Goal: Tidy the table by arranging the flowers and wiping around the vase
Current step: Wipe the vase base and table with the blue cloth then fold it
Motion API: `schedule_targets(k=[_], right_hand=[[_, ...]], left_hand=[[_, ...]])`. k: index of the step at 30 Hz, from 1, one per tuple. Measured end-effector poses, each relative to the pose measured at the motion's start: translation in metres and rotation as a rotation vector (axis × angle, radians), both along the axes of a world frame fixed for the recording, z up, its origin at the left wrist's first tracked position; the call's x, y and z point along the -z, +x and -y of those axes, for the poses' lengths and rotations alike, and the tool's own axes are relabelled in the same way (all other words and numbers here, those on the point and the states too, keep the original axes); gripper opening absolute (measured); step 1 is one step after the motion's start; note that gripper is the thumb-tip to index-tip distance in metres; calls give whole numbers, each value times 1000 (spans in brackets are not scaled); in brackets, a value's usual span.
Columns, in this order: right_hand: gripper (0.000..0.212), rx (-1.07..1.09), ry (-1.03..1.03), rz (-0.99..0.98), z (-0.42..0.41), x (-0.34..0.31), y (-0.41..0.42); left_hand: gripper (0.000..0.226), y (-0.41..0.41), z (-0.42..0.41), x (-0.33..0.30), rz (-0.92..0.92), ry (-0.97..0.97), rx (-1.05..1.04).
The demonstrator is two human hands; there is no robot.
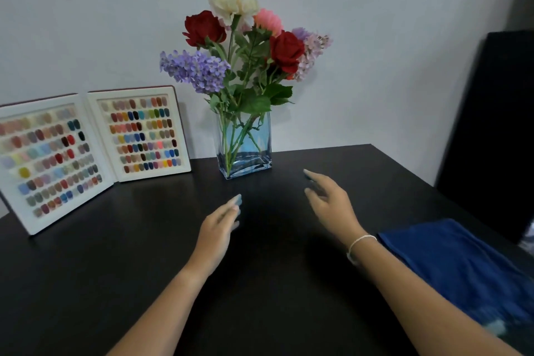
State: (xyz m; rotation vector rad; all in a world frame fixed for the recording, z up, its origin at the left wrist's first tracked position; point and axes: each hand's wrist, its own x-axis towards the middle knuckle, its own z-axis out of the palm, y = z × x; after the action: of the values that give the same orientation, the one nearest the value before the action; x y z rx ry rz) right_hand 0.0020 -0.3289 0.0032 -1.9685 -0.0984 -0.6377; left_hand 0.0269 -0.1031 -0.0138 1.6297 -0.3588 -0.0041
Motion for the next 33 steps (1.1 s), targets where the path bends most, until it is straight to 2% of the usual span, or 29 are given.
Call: schedule_targets(k=[3, 8, 17, 25, 31, 33], right_hand=[[37, 27, -123, 21, 22, -26, -27], [32, 30, -192, -106, 72, -48, -65], [32, 181, -450, -342, 161, -8, -121], [41, 276, -565, -526, 195, -2, -121], [33, 256, -547, -521, 199, 0, -117], [31, 256, -541, -504, 200, 0, -115]], left_hand=[[37, -20, 19, -5, 16, 46, 53], [38, -45, 72, -8, 142, 167, 130], [34, -74, 171, 1, 348, 480, 199], [46, -76, 212, -5, 321, 807, 198], [21, -72, 215, -16, 233, 827, 281], [19, -71, 216, -18, 195, 835, 294]])
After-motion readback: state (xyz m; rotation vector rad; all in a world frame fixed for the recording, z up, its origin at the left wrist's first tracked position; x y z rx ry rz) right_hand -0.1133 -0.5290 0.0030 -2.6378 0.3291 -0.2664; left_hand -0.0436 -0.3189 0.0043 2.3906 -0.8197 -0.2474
